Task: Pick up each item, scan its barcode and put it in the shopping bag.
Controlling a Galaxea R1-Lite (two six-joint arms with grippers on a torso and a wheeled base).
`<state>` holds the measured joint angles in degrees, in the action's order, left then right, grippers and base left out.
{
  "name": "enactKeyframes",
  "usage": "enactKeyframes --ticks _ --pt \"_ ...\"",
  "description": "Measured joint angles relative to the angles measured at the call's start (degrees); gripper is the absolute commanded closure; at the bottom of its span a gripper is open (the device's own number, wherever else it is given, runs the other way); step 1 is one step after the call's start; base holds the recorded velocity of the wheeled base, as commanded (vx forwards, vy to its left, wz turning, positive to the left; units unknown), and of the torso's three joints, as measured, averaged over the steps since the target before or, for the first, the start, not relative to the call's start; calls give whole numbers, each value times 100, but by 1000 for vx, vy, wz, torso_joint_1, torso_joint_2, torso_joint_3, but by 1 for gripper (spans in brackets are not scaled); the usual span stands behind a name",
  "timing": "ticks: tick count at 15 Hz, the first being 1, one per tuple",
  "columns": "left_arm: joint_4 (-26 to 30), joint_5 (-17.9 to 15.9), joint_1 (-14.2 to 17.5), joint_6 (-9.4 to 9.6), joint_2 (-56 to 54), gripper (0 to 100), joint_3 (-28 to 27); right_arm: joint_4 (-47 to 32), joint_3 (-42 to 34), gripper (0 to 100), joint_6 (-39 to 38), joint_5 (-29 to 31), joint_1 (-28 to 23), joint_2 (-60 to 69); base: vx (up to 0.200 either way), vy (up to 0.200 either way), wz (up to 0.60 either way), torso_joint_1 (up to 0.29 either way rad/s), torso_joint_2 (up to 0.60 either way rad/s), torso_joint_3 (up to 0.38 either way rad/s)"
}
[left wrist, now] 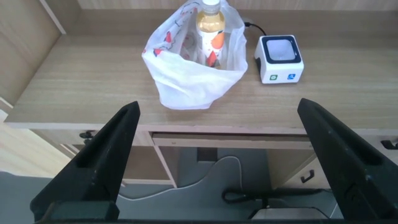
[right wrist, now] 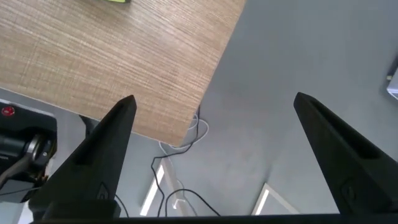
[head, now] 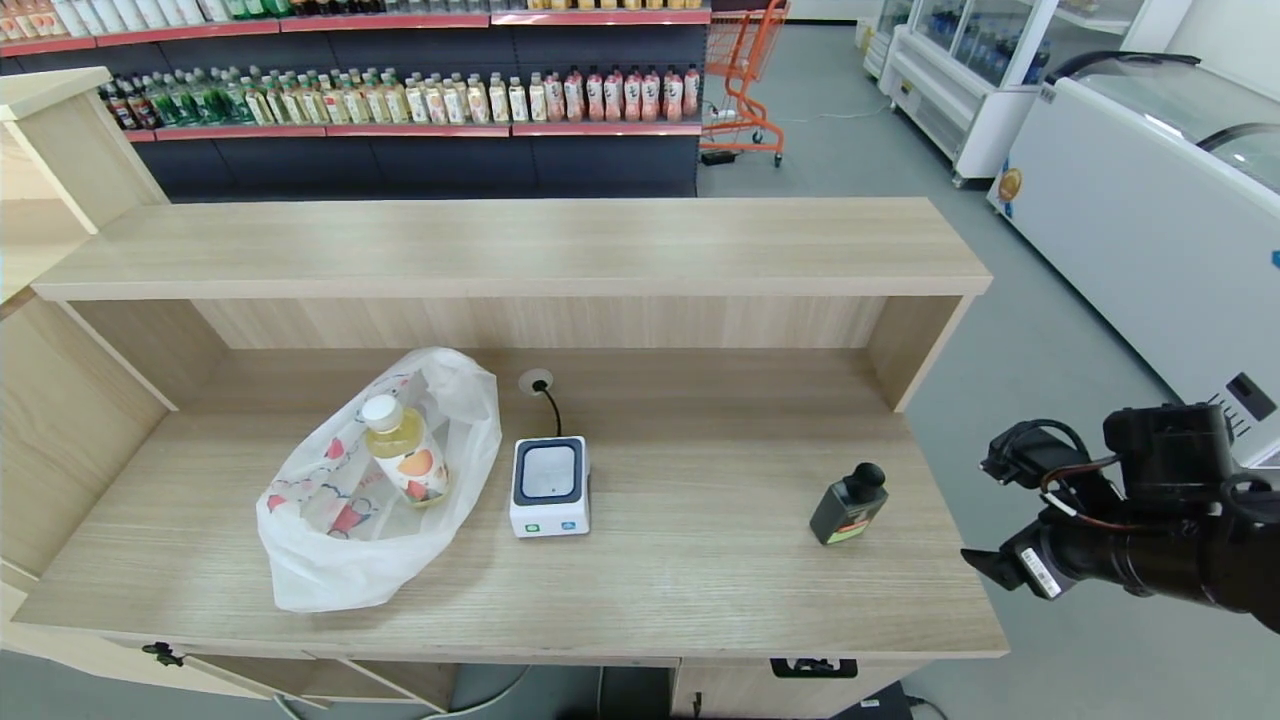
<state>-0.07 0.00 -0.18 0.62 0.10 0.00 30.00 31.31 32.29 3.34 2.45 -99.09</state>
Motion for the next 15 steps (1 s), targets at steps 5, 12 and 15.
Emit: enactKeyframes --ticks 5,12,15 --pt "0 0 2 0 0 0 0 221 317 0 46 -184 16 -461 0 0 0 0 0 0" --pt "0 0 2 0 0 0 0 670 560 0 39 -497 324 -1009 0 0 0 0 0 0" --pt "0 0 2 0 0 0 0 1031 642 0 39 -497 399 -1252 0 0 0 0 0 0"
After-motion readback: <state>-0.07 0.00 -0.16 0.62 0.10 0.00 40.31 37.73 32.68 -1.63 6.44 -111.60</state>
